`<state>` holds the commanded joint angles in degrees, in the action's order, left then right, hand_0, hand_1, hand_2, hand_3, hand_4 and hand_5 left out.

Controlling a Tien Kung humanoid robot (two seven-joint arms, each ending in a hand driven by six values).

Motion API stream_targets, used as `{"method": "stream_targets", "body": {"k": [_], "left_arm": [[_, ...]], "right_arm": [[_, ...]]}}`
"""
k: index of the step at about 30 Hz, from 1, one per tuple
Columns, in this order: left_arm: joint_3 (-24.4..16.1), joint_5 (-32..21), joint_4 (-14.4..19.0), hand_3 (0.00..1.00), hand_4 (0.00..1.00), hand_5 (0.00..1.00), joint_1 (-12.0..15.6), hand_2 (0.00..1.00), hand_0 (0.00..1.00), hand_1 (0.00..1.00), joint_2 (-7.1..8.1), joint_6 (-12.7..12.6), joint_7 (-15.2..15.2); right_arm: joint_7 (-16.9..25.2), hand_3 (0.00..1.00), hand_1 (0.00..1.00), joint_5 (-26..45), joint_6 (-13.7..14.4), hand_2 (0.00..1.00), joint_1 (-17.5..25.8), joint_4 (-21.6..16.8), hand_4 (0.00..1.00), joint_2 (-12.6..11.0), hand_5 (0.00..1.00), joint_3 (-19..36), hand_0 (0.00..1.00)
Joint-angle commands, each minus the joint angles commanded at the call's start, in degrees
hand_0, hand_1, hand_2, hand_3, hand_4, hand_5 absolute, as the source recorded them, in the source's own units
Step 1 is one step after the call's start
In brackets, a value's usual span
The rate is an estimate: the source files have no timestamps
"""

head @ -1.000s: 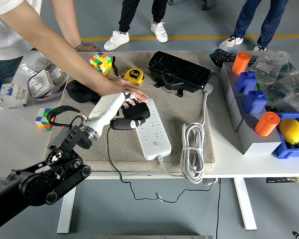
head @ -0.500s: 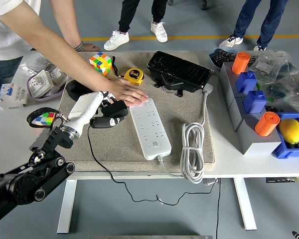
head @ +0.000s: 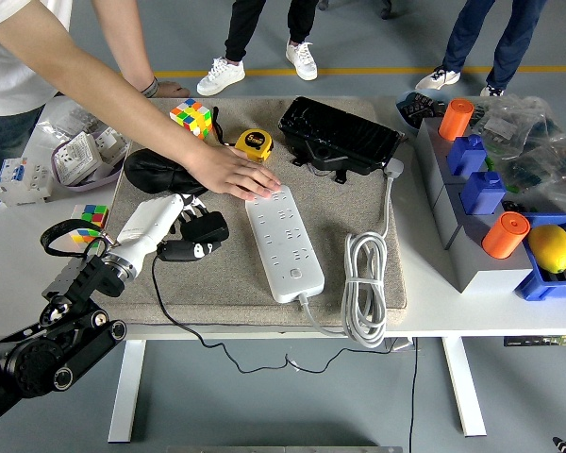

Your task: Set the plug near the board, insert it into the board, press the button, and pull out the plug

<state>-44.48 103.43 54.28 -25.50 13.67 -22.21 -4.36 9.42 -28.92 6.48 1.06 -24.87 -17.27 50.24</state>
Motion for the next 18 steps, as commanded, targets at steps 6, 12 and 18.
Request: {"method": "stream_targets", "body": {"k": [6, 12, 18], "left_arm": [[-0.39, -0.51, -0.32, 0.560, 0.800, 0.213, 0.21, 0.515, 0.358, 0.481, 0.20, 1.51, -0.07], [-0.77, -0.50, -0.01, 0.580, 0.921, 0.286, 0.31, 0.543, 0.400, 0.516, 0.25, 2.56, -0.24], [-1.68, 0.10, -0.07, 0.621, 0.998, 0.352, 0.63, 0.582, 0.449, 0.589, 0.34, 2.87, -0.46]], "right_arm": [[-0.02, 0.549, 0.594, -0.23, -0.01, 0.547, 0.01, -0.23, 0.784, -0.03, 0.269, 0.22, 0.603], [-0.04, 0.549, 0.593, -0.25, -0.01, 0.548, 0.03, -0.22, 0.786, 0.01, 0.270, 0.34, 0.603], [-0.04, 0.549, 0.594, -0.28, -0.05, 0.547, 0.01, -0.28, 0.786, 0.01, 0.270, 0.33, 0.603]]}}
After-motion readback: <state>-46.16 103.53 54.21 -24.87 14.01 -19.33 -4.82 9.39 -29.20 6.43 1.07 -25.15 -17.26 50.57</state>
